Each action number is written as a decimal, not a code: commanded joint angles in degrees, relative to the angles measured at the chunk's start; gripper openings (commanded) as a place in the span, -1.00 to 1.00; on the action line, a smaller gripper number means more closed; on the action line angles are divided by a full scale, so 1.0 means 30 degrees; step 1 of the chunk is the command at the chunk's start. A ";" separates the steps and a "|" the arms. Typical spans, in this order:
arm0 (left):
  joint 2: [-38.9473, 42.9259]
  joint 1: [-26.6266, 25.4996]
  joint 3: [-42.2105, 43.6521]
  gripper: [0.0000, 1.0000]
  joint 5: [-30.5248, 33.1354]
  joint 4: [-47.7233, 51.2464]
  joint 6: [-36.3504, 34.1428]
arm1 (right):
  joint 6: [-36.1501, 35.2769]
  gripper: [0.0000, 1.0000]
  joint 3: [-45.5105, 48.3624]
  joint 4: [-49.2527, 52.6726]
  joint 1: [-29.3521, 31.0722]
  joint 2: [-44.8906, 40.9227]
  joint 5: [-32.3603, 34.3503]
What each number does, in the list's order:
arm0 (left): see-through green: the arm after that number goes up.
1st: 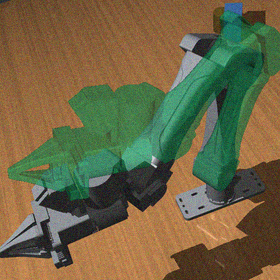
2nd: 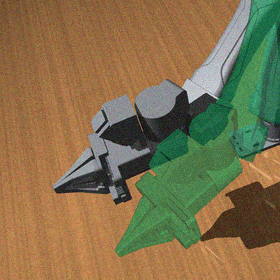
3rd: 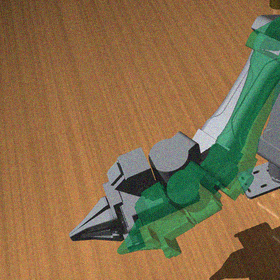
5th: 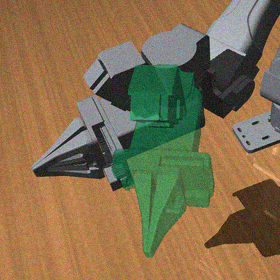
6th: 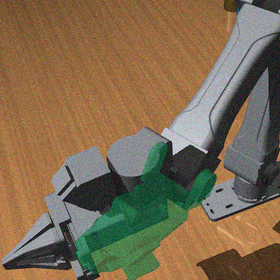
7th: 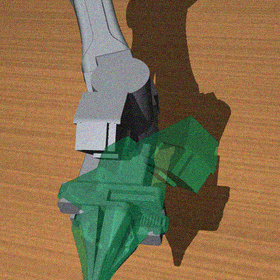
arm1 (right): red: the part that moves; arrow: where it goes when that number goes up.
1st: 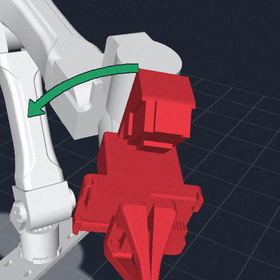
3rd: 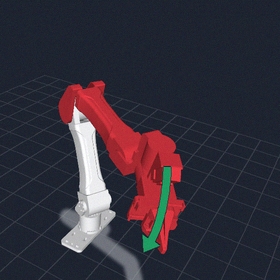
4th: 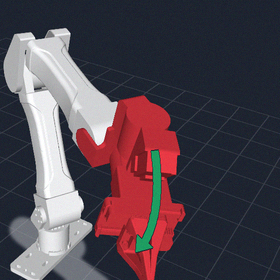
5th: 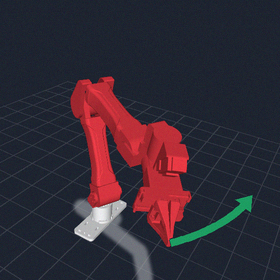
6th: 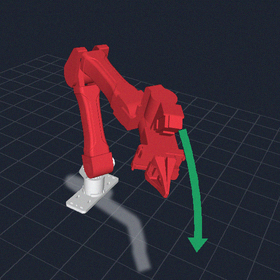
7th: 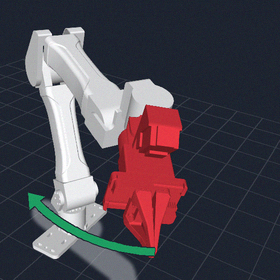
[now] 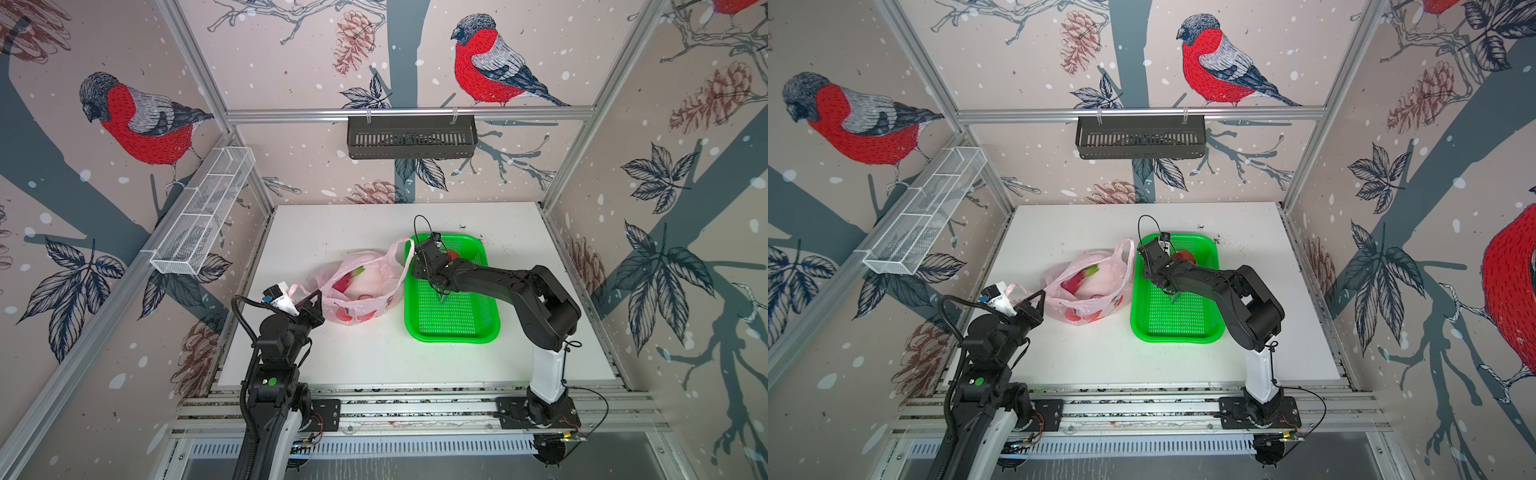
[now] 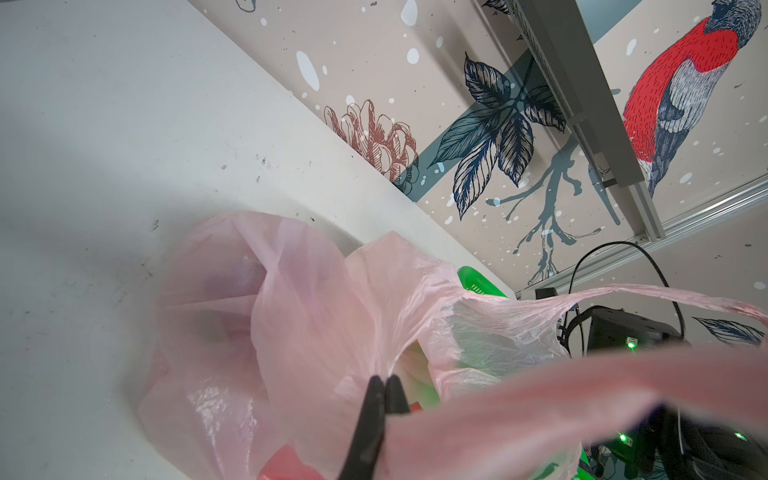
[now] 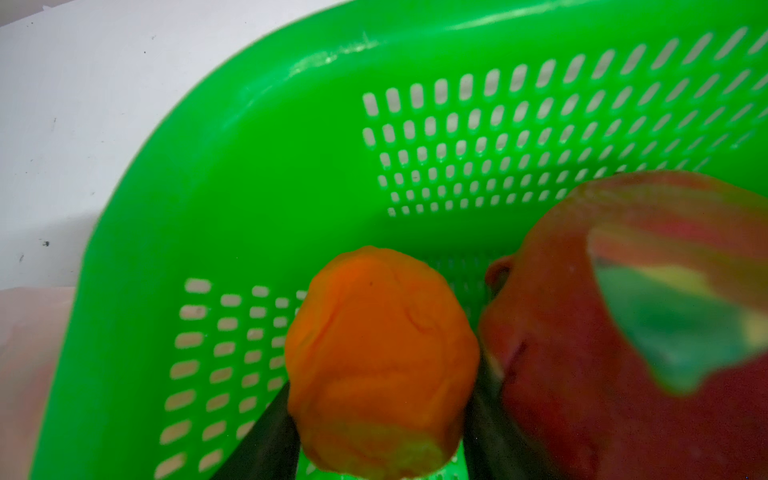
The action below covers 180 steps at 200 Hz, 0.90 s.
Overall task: Untie the knot of the plastic bag and take out the fruit
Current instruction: 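Carry the orange over the green basket and lower it beside the dragon fruit, then open the right gripper to release the orange into the basket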
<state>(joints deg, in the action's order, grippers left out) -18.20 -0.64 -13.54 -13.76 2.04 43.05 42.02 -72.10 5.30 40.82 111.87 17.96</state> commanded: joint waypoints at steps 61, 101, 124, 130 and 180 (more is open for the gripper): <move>0.0093 -0.0012 -0.0086 -1.00 0.0075 -0.0277 -0.0061 | 0.0290 0.09 -0.0235 0.0436 0.0220 0.0062 0.0892; 0.0195 -0.0019 -0.0112 -1.00 0.0073 -0.0236 -0.0057 | 0.0349 0.30 -0.0394 0.0534 0.0352 0.0099 0.1016; 0.0256 -0.0016 -0.0093 -1.00 0.0075 -0.0175 -0.0062 | 0.0327 0.37 -0.0499 0.0626 0.0413 0.0099 0.1130; 0.0263 -0.0019 -0.0130 -1.00 0.0077 -0.0151 -0.0058 | 0.0321 0.39 -0.0516 0.0678 0.0437 0.0095 0.1161; 0.0352 -0.0013 -0.0145 -1.00 0.0104 -0.0149 -0.0049 | 0.0261 0.42 -0.0552 0.0849 0.0526 -0.0054 0.1427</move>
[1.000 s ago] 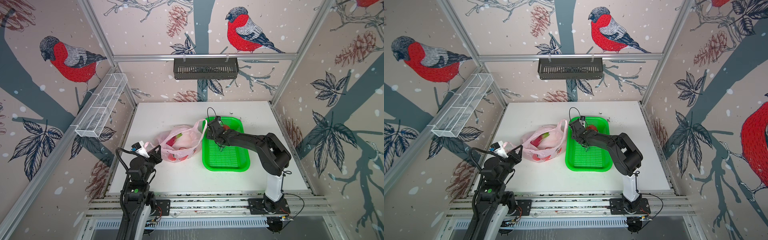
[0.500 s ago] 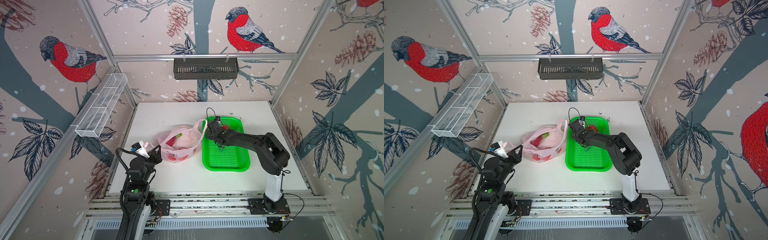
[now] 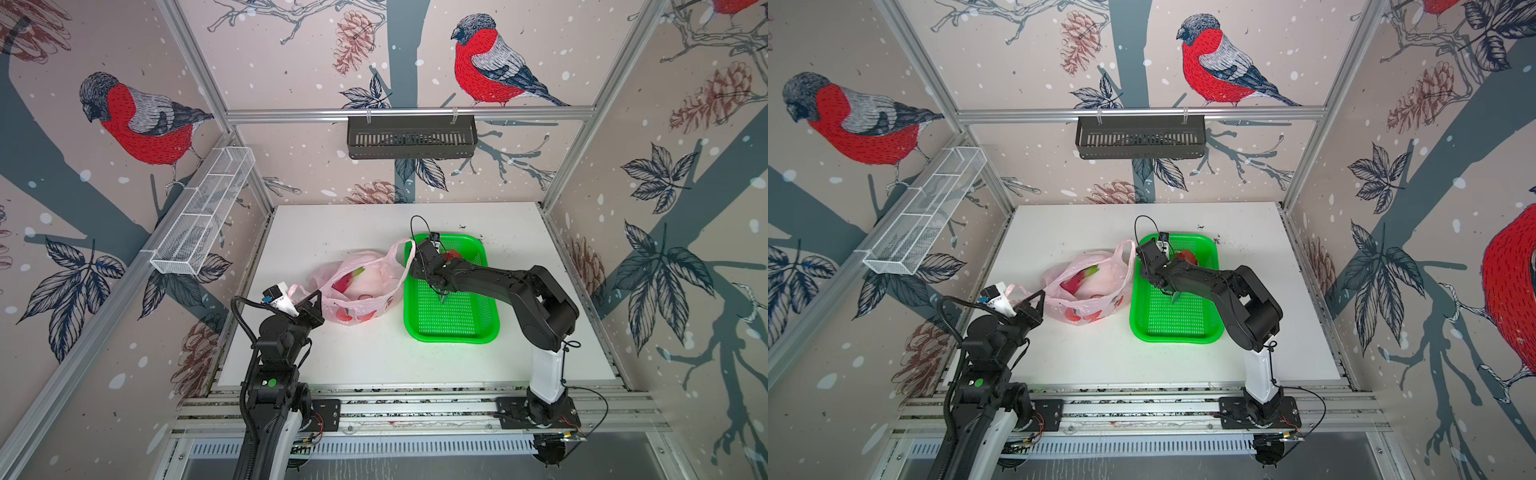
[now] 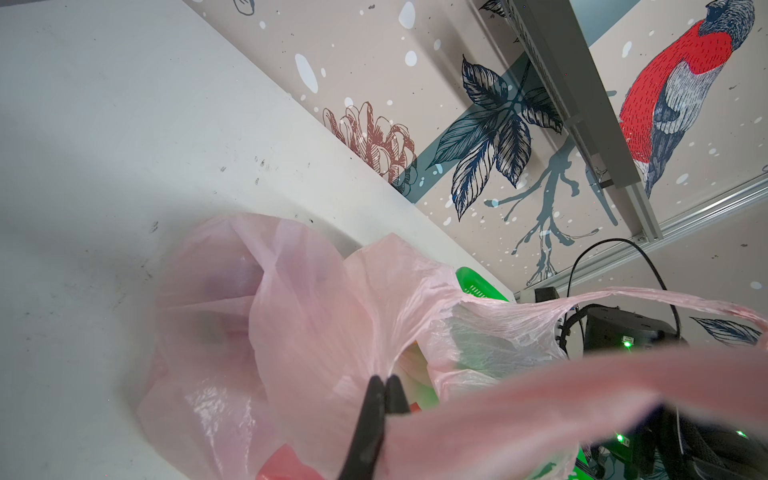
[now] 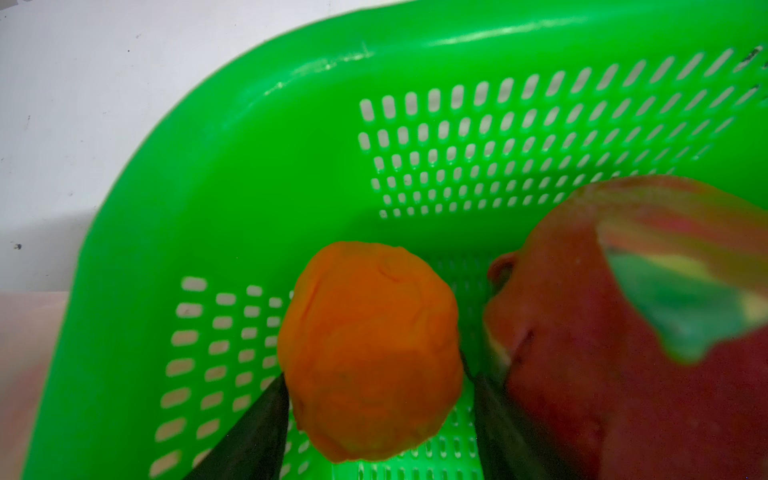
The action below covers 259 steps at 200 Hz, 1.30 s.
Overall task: Untie the knot of the plastic bag and take out the fruit
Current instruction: 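Open the right gripper to release the orange into the basket, then move the open right gripper back over the pink bag opening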
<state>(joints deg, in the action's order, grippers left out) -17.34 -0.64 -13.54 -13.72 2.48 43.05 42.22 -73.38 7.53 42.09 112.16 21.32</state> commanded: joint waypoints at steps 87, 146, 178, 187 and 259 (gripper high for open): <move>0.0390 -0.0019 -0.0319 -1.00 0.0090 -0.0040 0.0049 | 0.0224 0.46 -0.0079 0.0876 0.0504 -0.1920 0.1011; 0.1086 -0.0019 -0.1086 -1.00 0.0119 0.1364 -0.0018 | 0.1602 0.45 0.1741 0.2271 0.1181 -0.5809 0.2412; 0.1859 -0.0019 -0.1517 -1.00 0.0323 0.2208 -0.0035 | 0.2738 0.46 0.2267 0.4834 0.2287 -0.8766 0.4259; 0.2000 -0.0019 -0.1629 -1.00 0.0384 0.2347 -0.0046 | 0.3312 0.46 0.2362 0.5659 0.2860 -0.9548 0.5147; 0.1688 -0.0011 -0.1520 -1.00 0.0499 0.2049 -0.0222 | 0.3441 0.18 0.0686 0.7878 0.8690 -1.2524 0.8801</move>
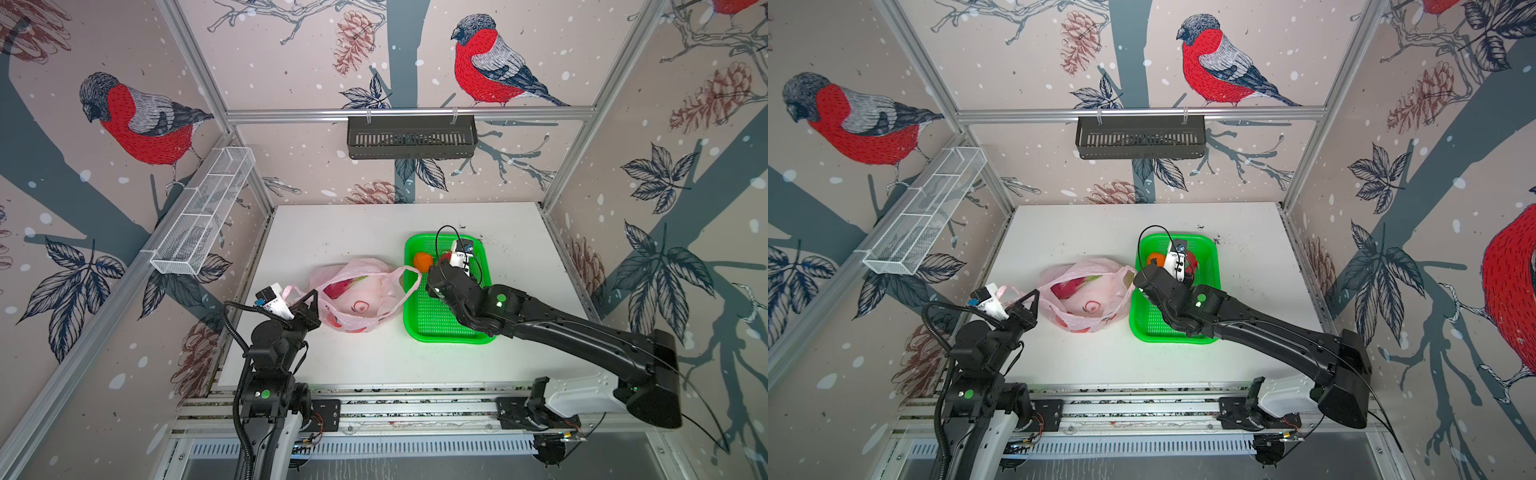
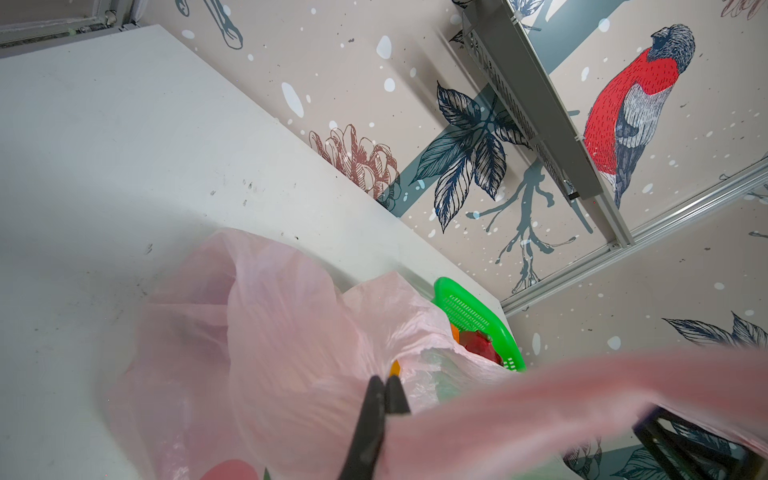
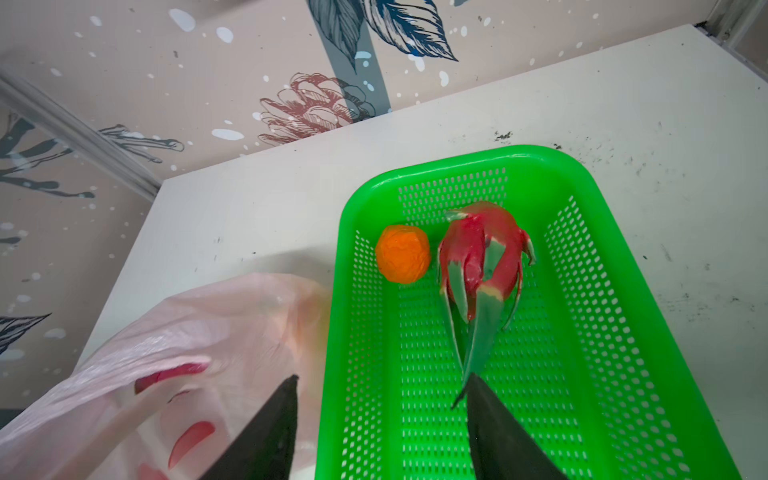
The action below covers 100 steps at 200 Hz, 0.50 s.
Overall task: Untie the knot of the plastic bag and take out the fruit
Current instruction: 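Move the open right gripper back over the pink bag opening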
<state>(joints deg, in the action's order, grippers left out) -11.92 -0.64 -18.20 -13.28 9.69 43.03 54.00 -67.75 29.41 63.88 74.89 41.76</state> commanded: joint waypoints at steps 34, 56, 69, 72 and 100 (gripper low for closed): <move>-0.0164 -0.0015 -0.0028 -1.00 0.0580 -0.0330 -0.0083 | -0.4058 0.13 -0.4830 -0.0990 0.4436 0.1687 0.3272; 0.0139 -0.0012 -0.0058 -1.00 0.0820 -0.0076 0.0227 | -0.6712 0.13 -0.6948 -0.3558 0.5408 0.3459 0.1618; 0.0392 -0.0001 0.0026 -1.00 0.0907 -0.0012 0.0536 | -0.7027 0.13 -0.8757 -0.3617 0.5485 0.4967 -0.0158; 0.0454 -0.0013 0.0030 -1.00 0.0932 0.0009 0.0595 | -0.7055 0.13 -0.9131 -0.3555 0.5459 0.5426 -0.0495; 0.1047 -0.0012 0.0259 -1.00 0.0860 0.0196 0.1433 | -0.6675 0.11 -1.1899 -0.2921 0.5158 0.8838 -0.3490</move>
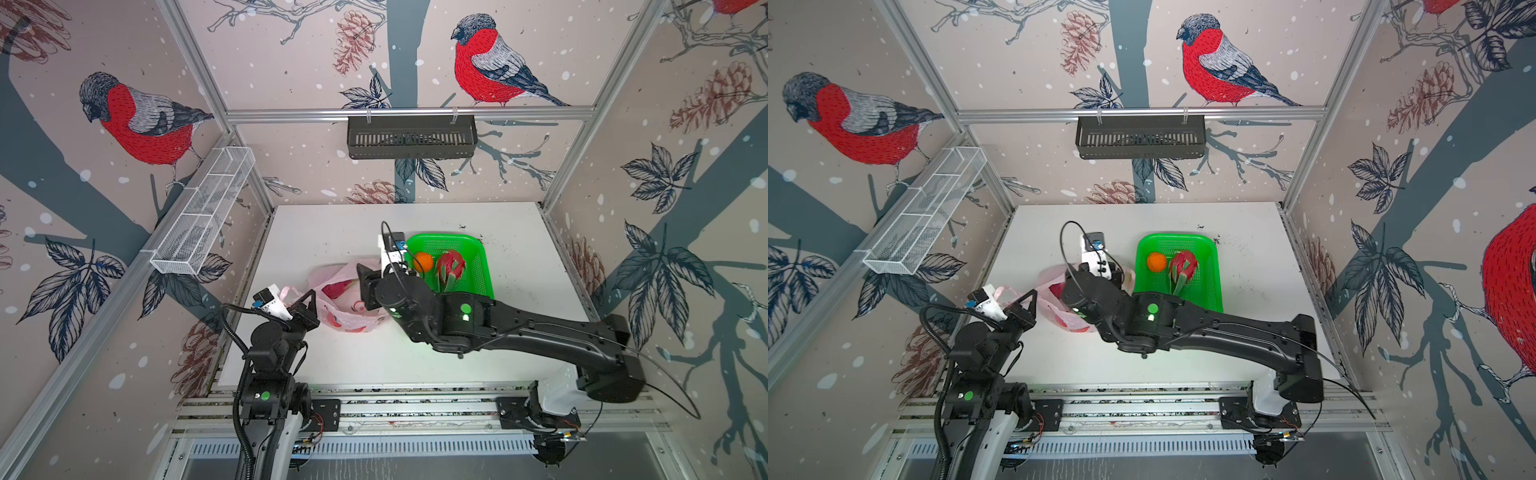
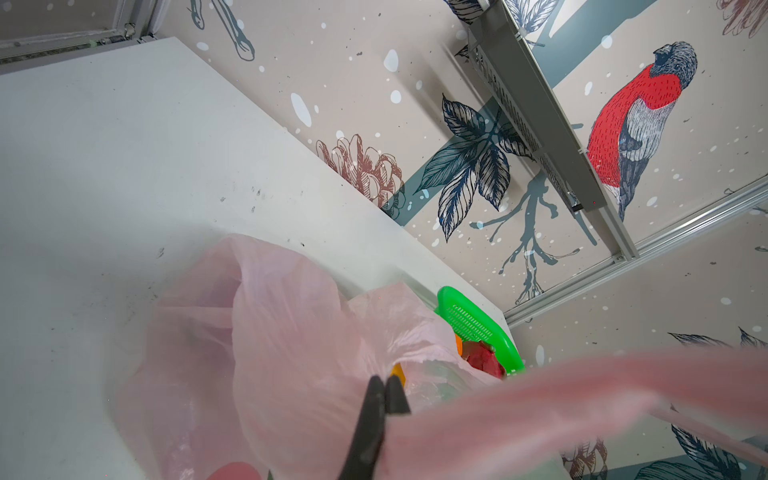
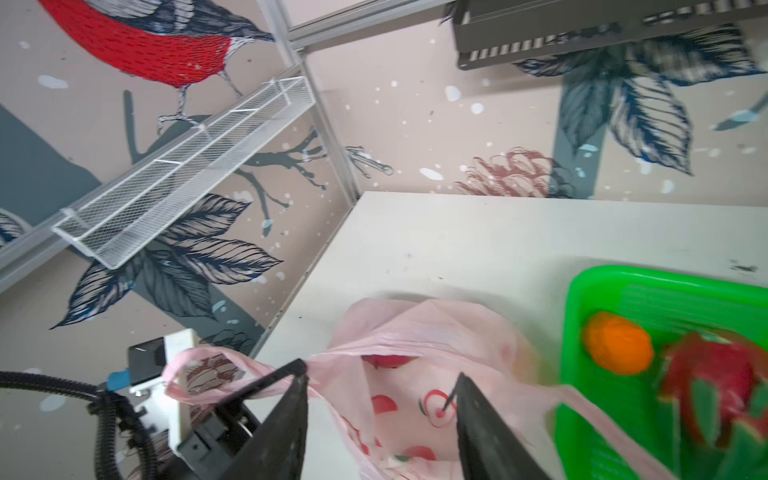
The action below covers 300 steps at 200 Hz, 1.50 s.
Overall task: Untie the knot of the plastic bag and take out the fruit
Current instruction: 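Move the open right gripper back over the pink bag opening, then push the right gripper down into the bag toward the second dragon fruit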
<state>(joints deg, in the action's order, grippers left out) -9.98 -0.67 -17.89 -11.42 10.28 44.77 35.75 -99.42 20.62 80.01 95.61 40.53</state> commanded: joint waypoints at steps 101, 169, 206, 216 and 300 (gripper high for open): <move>0.1273 -0.0006 0.0832 -1.00 0.0086 0.1109 0.1393 | 0.4173 -0.30 0.4711 -0.0498 -0.2139 0.4750 -0.6965; 0.1676 -0.0217 0.0952 -1.00 -0.0427 0.2120 0.2157 | 0.5809 -0.35 0.7767 -0.0340 -0.3024 0.4809 -0.7700; 0.2406 -0.0246 0.0760 -1.00 -0.0408 0.3300 0.2359 | 0.6391 -0.36 0.6933 0.1041 -0.3573 0.5462 -0.7022; 0.2678 -0.0246 0.0778 -1.00 -0.0483 0.3388 0.2542 | 0.6509 -0.37 0.6628 0.1345 -0.3804 0.5703 -0.6822; 0.3303 -0.0246 0.0017 -1.00 -0.0303 0.4601 0.3151 | 0.3984 -0.21 0.2292 0.1666 -0.5841 0.7238 -0.5888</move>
<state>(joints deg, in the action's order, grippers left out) -0.19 -1.37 -17.06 -13.37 23.46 53.43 51.92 -88.79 24.51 63.72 115.87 21.02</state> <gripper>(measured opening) 0.048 0.390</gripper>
